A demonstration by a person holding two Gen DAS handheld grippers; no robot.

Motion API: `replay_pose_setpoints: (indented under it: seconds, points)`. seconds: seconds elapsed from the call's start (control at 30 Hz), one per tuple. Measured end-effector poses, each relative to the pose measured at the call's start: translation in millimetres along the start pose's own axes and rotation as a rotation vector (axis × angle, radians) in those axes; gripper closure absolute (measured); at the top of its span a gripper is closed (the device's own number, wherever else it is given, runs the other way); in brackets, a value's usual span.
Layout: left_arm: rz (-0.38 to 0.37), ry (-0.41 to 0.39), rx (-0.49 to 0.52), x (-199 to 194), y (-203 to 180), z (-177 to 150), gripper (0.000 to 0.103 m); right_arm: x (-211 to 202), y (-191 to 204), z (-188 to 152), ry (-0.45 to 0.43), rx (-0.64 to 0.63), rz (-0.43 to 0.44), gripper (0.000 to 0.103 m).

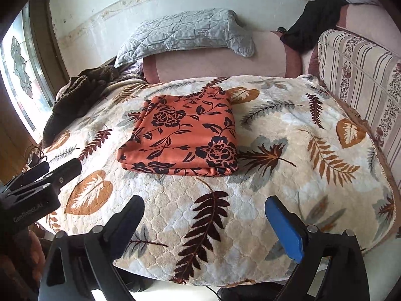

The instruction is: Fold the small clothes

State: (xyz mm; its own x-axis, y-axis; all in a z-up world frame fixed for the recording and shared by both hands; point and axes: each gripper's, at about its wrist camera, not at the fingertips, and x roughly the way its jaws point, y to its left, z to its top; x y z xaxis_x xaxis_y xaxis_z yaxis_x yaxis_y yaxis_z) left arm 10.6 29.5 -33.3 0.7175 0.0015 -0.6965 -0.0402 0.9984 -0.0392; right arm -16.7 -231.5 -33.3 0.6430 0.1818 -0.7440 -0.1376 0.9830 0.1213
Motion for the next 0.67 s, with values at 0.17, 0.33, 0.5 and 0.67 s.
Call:
replay_pose_setpoints:
  seconds: [0.17,0.33,0.5,0.67]
  points:
    - [-0.005,0.0,-0.013,1.9,1.8,2.7,0.006,5.6,5.5,6.3,0.003,-0.015,-0.035,0.005]
    - [-0.012,0.0,-0.005,7.0,1.3,5.8,0.002,13.9,10.2,13.1,0.007,-0.018,-0.046,0.005]
    - [-0.041,-0.001,-0.012,13.1,1.0,11.6,0.0,21.3,14.4,18.6,0.013,-0.027,-0.041,0.005]
    - [-0.062,-0.016,0.0,20.2,-3.1,17.7,0.0,31.1,16.8,26.8,0.017,-0.031,-0.038,0.005]
